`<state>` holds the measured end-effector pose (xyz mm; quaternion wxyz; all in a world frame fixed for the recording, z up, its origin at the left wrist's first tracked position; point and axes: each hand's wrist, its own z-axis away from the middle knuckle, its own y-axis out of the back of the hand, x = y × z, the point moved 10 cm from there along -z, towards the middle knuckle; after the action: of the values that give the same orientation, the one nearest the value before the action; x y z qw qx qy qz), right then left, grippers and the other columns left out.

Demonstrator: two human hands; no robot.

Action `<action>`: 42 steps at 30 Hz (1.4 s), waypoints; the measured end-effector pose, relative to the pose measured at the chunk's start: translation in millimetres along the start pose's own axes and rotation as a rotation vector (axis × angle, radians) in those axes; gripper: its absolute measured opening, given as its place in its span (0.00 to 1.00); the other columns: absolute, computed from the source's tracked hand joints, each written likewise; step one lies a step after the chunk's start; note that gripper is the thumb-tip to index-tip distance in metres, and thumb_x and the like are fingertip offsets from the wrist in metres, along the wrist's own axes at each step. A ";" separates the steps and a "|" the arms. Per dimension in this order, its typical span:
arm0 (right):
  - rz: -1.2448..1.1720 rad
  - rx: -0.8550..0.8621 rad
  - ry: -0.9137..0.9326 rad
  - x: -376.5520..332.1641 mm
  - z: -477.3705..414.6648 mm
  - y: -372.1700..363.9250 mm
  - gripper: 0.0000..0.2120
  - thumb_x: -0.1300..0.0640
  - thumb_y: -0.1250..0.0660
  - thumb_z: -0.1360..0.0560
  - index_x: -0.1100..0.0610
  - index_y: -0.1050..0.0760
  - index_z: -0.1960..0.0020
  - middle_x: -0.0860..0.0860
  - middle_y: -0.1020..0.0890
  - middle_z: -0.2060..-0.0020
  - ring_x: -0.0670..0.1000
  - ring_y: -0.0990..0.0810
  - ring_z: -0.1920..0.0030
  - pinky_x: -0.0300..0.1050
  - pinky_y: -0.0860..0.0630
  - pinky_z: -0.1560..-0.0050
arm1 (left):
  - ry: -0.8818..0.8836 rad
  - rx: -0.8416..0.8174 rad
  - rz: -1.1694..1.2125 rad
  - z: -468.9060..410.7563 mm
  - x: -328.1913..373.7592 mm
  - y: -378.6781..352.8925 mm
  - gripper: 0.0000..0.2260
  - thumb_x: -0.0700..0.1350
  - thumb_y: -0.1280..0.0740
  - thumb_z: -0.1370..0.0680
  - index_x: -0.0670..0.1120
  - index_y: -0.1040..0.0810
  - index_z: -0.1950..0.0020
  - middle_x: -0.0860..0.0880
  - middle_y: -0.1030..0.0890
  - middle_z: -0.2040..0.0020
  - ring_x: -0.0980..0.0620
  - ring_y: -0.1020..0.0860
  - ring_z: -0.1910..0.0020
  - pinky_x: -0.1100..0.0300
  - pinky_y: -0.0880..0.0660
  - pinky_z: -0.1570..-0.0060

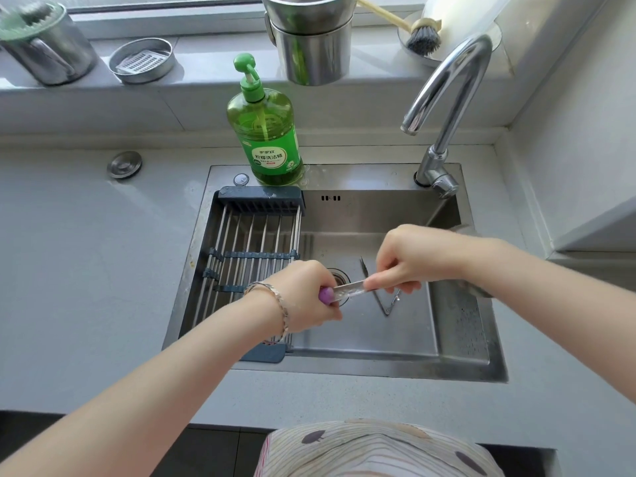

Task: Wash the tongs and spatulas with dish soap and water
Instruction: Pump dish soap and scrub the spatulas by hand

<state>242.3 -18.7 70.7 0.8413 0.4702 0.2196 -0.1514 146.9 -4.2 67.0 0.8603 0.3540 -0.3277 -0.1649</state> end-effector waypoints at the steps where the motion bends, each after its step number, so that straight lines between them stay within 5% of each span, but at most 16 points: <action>1: 0.012 0.010 -0.008 11.5 4.3 5.6 0.19 0.41 0.34 0.28 0.53 0.22 0.71 0.47 0.21 0.76 0.43 0.27 0.76 0.34 0.30 0.69 | 0.015 0.001 -0.001 1.6 -7.2 1.2 0.10 0.46 0.31 0.26 0.40 0.22 0.63 0.50 0.27 0.70 0.53 0.29 0.71 0.62 0.24 0.65; 6: 0.092 0.083 0.041 42.9 14.4 14.5 0.19 0.33 0.38 0.36 0.48 0.20 0.68 0.45 0.20 0.72 0.49 0.22 0.64 0.51 0.24 0.53 | 0.044 0.003 -0.040 4.2 -24.6 1.1 0.13 0.46 0.32 0.27 0.35 0.22 0.58 0.47 0.28 0.67 0.51 0.30 0.69 0.56 0.20 0.57; 10: 0.084 0.144 -0.007 41.6 8.8 7.5 0.27 0.34 0.35 0.34 0.55 0.35 0.77 0.54 0.29 0.75 0.52 0.32 0.71 0.46 0.32 0.67 | 0.027 -0.007 -0.034 4.3 -16.3 1.3 0.11 0.46 0.32 0.27 0.36 0.21 0.58 0.47 0.28 0.68 0.51 0.31 0.69 0.56 0.21 0.58; 17: -0.060 0.067 0.020 46.9 21.9 12.4 0.08 0.47 0.30 0.30 0.50 0.19 0.62 0.46 0.20 0.63 0.47 0.23 0.58 0.45 0.26 0.52 | 0.035 0.006 -0.022 4.3 -22.2 2.4 0.12 0.46 0.31 0.27 0.35 0.21 0.58 0.48 0.27 0.68 0.52 0.29 0.69 0.58 0.21 0.58; 21: -0.021 0.175 -0.074 52.8 19.0 14.0 0.20 0.41 0.29 0.35 0.55 0.28 0.72 0.51 0.23 0.72 0.47 0.28 0.69 0.44 0.29 0.63 | 0.033 0.001 0.027 3.1 -17.1 0.2 0.11 0.45 0.30 0.27 0.36 0.21 0.59 0.48 0.27 0.69 0.54 0.29 0.71 0.61 0.22 0.61; 23: 0.000 0.315 -0.056 52.2 21.9 17.5 0.19 0.39 0.29 0.37 0.51 0.30 0.73 0.47 0.25 0.70 0.45 0.28 0.65 0.43 0.30 0.59 | 0.043 0.019 0.052 2.2 -19.8 -0.5 0.10 0.45 0.30 0.27 0.37 0.21 0.60 0.47 0.26 0.68 0.53 0.28 0.70 0.59 0.21 0.59; 26: -0.135 0.536 0.041 56.0 34.0 26.9 0.06 0.51 0.32 0.27 0.51 0.19 0.52 0.48 0.20 0.47 0.44 0.28 0.41 0.44 0.34 0.35 | 0.080 0.065 0.108 2.7 -30.4 -1.3 0.09 0.44 0.30 0.28 0.37 0.20 0.59 0.47 0.25 0.69 0.54 0.27 0.71 0.58 0.20 0.61; 29: -0.287 0.708 -0.170 85.1 48.5 16.6 0.19 0.56 0.47 0.19 0.57 0.34 0.29 0.49 0.33 0.29 0.39 0.43 0.31 0.33 0.49 0.31 | 0.115 0.076 0.223 3.5 -36.0 -7.3 0.07 0.43 0.29 0.28 0.40 0.20 0.61 0.50 0.24 0.71 0.64 0.29 0.80 0.73 0.29 0.76; 35: 0.188 0.689 0.064 22.8 46.8 -34.5 0.27 0.49 0.56 0.18 0.67 0.34 0.32 0.58 0.32 0.32 0.52 0.39 0.29 0.43 0.49 0.27 | 0.155 0.072 0.279 0.1 -37.9 -20.5 0.06 0.43 0.29 0.28 0.42 0.21 0.63 0.51 0.23 0.71 0.67 0.29 0.81 0.76 0.33 0.78; 39: 0.159 0.794 -0.111 46.5 58.0 -18.9 0.29 0.46 0.57 0.18 0.66 0.35 0.31 0.60 0.30 0.32 0.51 0.39 0.30 0.39 0.52 0.27 | 0.166 0.090 0.289 0.6 -41.6 -20.2 0.07 0.43 0.29 0.28 0.39 0.20 0.60 0.51 0.23 0.71 0.65 0.29 0.80 0.73 0.29 0.75; 42: 0.270 0.775 0.028 10.3 47.3 -31.2 0.26 0.49 0.54 0.18 0.66 0.30 0.34 0.60 0.28 0.34 0.55 0.33 0.31 0.45 0.46 0.27 | 0.162 0.120 0.294 -2.7 -35.9 -20.8 0.08 0.43 0.30 0.28 0.37 0.20 0.60 0.48 0.20 0.70 0.62 0.26 0.76 0.66 0.23 0.68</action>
<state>247.5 -75.8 64.6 0.6111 0.7789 0.0943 -0.1047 121.4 1.2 34.6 0.8762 0.3650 -0.3145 0.0115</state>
